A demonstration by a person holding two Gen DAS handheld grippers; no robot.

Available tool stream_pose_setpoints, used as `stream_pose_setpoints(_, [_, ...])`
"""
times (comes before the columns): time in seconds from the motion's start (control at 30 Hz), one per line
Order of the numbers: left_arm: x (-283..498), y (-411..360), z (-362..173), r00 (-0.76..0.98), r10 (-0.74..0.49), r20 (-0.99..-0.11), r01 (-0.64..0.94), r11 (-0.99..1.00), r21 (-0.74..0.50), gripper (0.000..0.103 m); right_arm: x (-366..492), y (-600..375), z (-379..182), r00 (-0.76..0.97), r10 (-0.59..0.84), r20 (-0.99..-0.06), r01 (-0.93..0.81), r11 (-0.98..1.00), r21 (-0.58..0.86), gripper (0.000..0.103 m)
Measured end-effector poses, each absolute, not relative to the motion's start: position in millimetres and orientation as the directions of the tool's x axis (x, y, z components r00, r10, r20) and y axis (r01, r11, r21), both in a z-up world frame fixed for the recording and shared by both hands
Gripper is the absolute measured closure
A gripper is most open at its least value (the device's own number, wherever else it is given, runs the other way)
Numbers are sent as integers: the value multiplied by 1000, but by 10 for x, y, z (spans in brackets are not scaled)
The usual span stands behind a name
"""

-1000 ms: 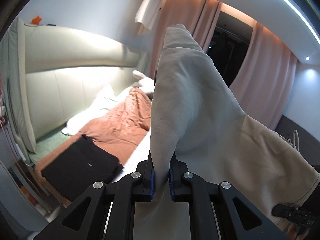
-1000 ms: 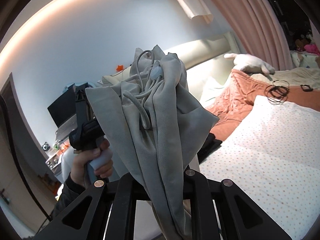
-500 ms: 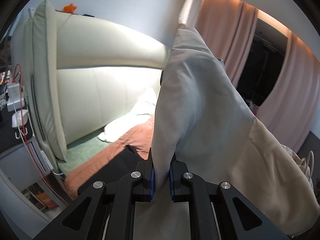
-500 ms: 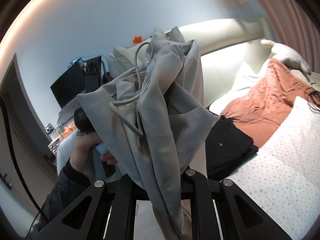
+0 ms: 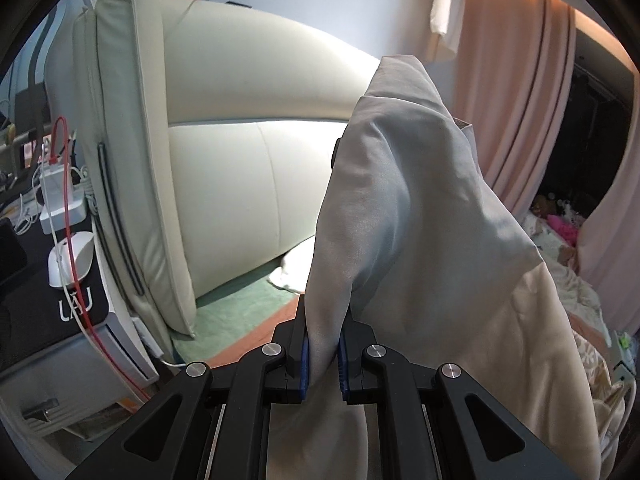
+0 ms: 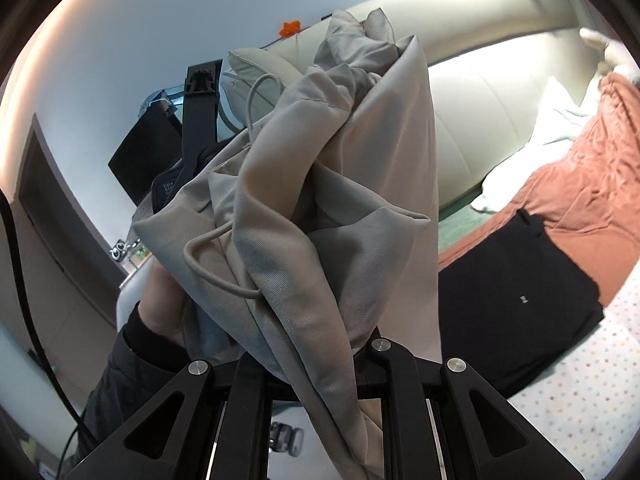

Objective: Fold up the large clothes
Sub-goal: 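Lift the folded jacket with both tools and carry it toward the headboard, then lower the jacket onto the black garment and open both tools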

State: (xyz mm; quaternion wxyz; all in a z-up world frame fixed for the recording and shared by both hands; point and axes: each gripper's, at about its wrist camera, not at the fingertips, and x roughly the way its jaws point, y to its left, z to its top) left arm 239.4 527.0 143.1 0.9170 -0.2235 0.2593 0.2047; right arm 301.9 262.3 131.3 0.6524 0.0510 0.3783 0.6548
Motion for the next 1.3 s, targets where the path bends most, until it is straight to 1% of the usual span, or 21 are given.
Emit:
stream_pose_setpoints(0.17, [2619,5351,1291,745,275,-608,-520,810,-270,92,3201,2864,978,-221,885,-409,-757,108,644,90])
stream_pose_setpoints(0.27, [2788,5385,1177,723,275,-634,-533,806,-258,92,3311,2956,808,-247,877,-411,-735,107,669,90])
stream_pose_setpoints(0.5, [3341,5442,897,686,268,-676,-540,810,-227,92,3839,2934,514,-251,880,-403,-673,140,726,90])
stream_pose_setpoints(0.7, [3837,5431,539,651,255,-715,-540,818,-200,92,4327,2800,232,-220,887,-406,-629,189,754,90])
stream_pose_setpoints(0.9, [4290,5365,147,602,245,-760,-525,838,-146,91,4744,2658,-213,-198,897,-394,-564,224,794,90])
stream_pose_setpoints(0.93, [4363,5361,48,588,239,-773,-526,839,-140,88,4812,2642,-299,-190,899,-394,-555,233,799,90])
stream_pose_setpoints(0.97, [4416,5331,-19,570,246,-784,-531,839,-123,80,4871,2628,-394,-182,900,-396,-545,243,803,90])
stream_pose_setpoints(1.0, [4445,5290,-75,550,265,-792,-535,840,-91,76,4932,2602,-520,-175,900,-400,-528,257,809,90])
stream_pose_setpoints(1.07, [4417,5189,-103,541,302,-785,-530,847,-39,63,5044,2548,-806,-159,897,-413,-485,293,824,90])
stream_pose_setpoints(1.1, [4366,5151,-105,544,317,-776,-526,850,-22,58,5086,2512,-936,-147,893,-425,-465,317,827,90])
stream_pose_setpoints(1.13, [4312,5128,-106,546,328,-771,-526,851,-10,49,5121,2479,-1068,-131,885,-446,-447,349,823,90])
stream_pose_setpoints(1.17, [4220,5119,-127,544,343,-766,-528,849,4,45,5144,2449,-1185,-118,878,-464,-433,375,819,90])
stream_pose_setpoints(1.23, [4000,5111,-168,516,377,-769,-554,832,35,45,5157,2427,-1316,-122,876,-466,-414,382,826,90])
stream_pose_setpoints(1.3, [3766,5143,-242,498,364,-787,-565,825,24,45,5140,2427,-1344,-121,874,-471,-412,387,825,90])
